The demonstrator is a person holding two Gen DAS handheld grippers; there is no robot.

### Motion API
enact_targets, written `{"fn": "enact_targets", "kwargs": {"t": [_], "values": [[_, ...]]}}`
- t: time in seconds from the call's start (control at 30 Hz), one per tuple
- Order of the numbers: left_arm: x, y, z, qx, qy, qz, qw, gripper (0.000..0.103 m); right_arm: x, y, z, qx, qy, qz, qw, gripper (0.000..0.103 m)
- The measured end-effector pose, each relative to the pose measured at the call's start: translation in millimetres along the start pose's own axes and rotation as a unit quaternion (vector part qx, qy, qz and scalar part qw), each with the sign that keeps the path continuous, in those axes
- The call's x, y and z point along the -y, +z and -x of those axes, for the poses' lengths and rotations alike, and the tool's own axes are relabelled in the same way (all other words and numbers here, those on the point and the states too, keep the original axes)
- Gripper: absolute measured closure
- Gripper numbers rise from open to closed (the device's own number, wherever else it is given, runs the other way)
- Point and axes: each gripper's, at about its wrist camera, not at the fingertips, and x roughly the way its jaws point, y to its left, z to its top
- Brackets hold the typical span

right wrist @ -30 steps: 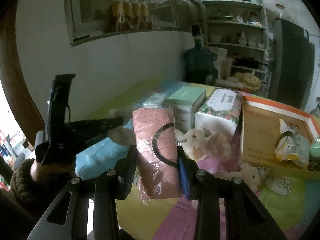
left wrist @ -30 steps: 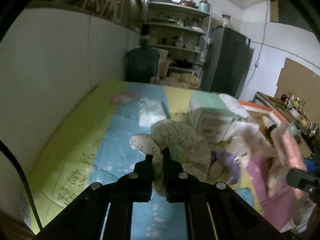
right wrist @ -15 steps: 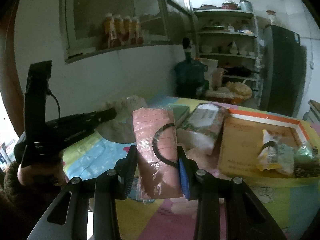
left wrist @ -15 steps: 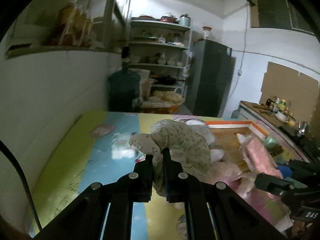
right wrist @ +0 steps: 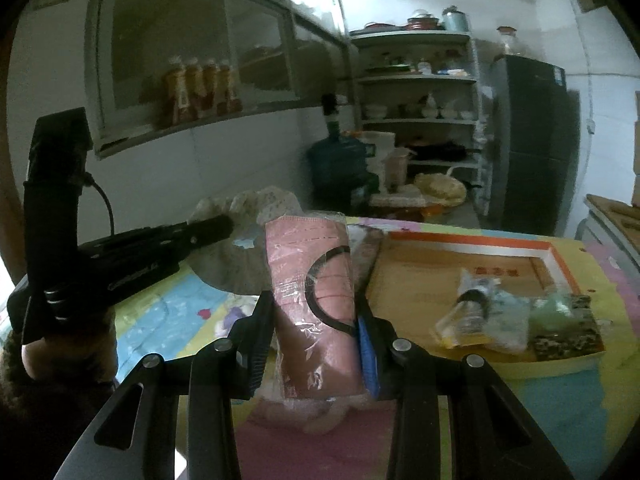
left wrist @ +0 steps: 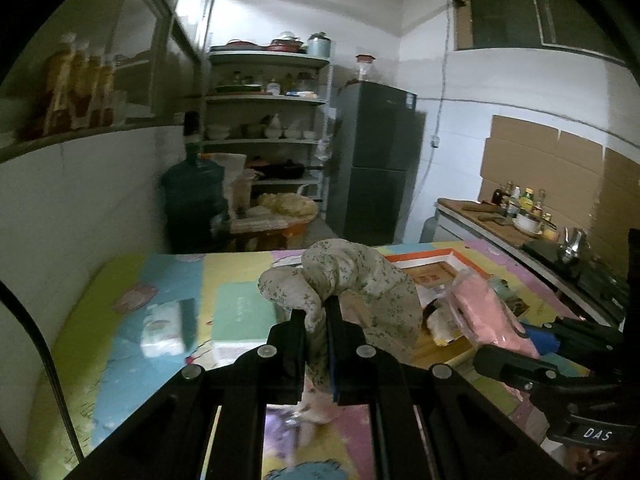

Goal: Organize soft objects
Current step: 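Carry the floral cloth and pink bag over the cardboard tray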

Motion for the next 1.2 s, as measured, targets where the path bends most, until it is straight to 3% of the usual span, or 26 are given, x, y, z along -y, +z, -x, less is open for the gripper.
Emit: {"fn": "enact_targets", "kwargs": {"t": [0.5,1.2], "values": [[57,14,-44,-0.021,-0.027,-0.027,0.9990,0.094,59,5,14,0.016,-0.040,-0.026,0.999,0.064],[96,23,-111,-0.060,-0.044,-0.040,0.9964,0.094,129,1,5,0.010,-0.067,-0.065,0.996,0.064]]}}
